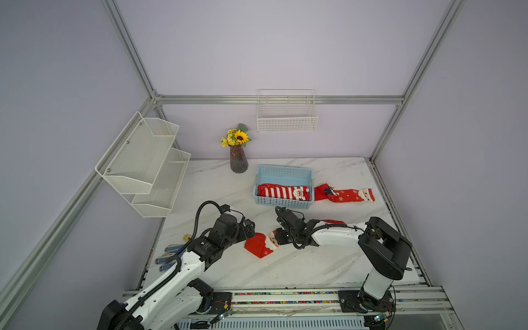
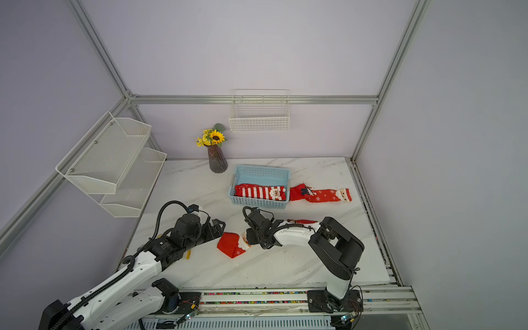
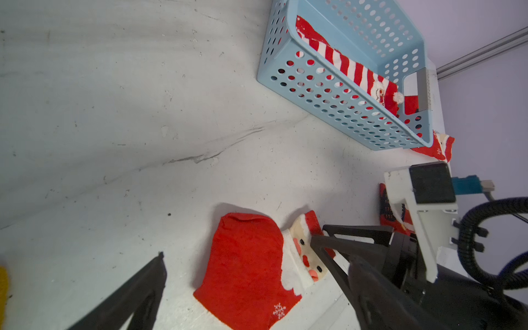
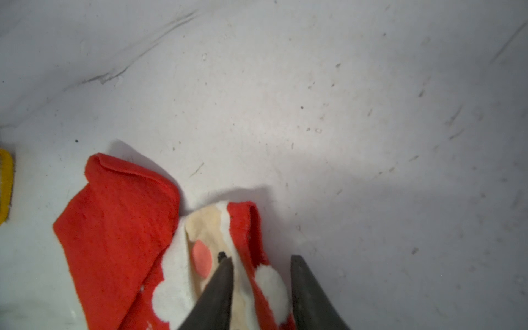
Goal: Place the socks together as a pair
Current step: Pick up the sock at the center of the board.
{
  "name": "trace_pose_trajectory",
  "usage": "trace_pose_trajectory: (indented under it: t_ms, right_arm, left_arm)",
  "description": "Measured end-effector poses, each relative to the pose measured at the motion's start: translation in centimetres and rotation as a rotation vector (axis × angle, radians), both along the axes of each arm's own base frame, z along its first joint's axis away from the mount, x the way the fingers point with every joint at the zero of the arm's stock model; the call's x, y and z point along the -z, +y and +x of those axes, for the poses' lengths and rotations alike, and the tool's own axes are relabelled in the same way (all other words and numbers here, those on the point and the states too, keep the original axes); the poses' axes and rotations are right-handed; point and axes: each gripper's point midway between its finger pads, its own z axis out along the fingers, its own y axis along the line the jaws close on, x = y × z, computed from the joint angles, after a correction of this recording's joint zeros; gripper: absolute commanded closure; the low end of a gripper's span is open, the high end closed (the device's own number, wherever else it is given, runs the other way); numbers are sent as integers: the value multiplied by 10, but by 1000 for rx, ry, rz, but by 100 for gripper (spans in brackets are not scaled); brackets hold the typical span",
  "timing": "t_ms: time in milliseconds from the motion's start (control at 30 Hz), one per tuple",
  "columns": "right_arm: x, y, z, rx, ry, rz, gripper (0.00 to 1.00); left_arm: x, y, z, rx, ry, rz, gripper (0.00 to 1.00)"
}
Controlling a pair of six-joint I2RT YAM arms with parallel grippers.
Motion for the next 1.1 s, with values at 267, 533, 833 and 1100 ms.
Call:
trace_pose_trajectory:
  t_ms: [267, 533, 833, 1100]
  right_arm:
    - [-37, -13, 2, 18, -68, -5, 100]
    - [-196, -27, 16, 36, -345, 104, 100]
    - [-273, -56, 11, 35, -469, 55, 100]
    - [-277, -36, -1, -30, -413, 161, 100]
  left_arm:
    - [-2, -9, 0, 31, 2, -37, 3]
    - [-7, -27, 6, 89, -12, -100, 3]
    - [-6, -35, 7, 118, -7, -124, 3]
    - [-18, -24, 8, 72, -57, -108, 3]
